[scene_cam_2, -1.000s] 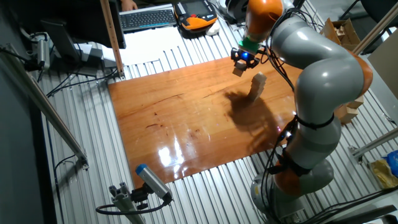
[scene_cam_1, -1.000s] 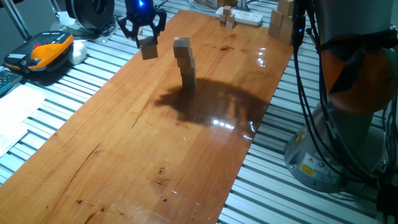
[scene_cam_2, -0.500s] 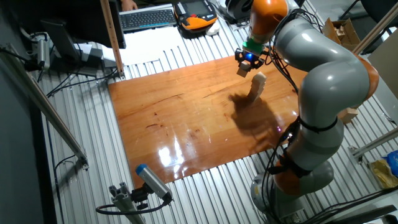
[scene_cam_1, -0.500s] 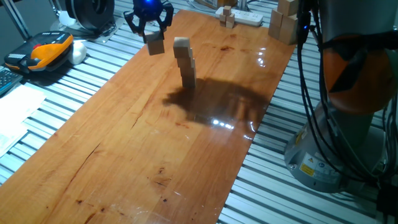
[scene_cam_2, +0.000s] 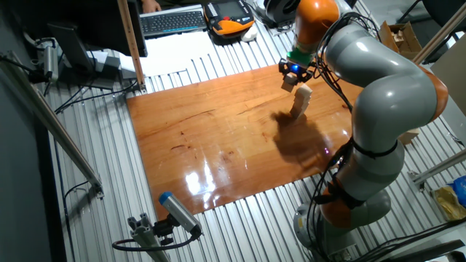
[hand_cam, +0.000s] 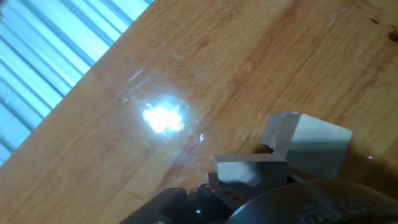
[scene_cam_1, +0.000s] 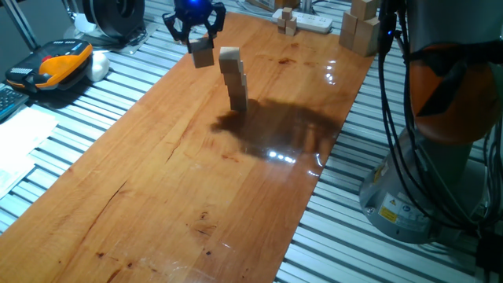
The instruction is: Stack the blocks in a vertical line of five
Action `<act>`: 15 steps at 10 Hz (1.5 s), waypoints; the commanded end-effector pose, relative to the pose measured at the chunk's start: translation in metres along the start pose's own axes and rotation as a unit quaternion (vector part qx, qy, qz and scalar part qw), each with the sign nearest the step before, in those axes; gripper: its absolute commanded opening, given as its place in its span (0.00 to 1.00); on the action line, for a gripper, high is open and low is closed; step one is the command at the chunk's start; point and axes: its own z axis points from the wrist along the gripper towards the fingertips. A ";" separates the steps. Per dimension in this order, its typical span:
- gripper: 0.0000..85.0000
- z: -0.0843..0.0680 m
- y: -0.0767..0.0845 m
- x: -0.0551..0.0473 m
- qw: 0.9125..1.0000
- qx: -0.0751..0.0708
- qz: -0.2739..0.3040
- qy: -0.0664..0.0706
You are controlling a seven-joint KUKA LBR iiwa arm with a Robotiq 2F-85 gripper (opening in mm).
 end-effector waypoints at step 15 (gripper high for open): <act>0.00 0.008 -0.022 -0.011 0.993 0.017 0.121 -0.004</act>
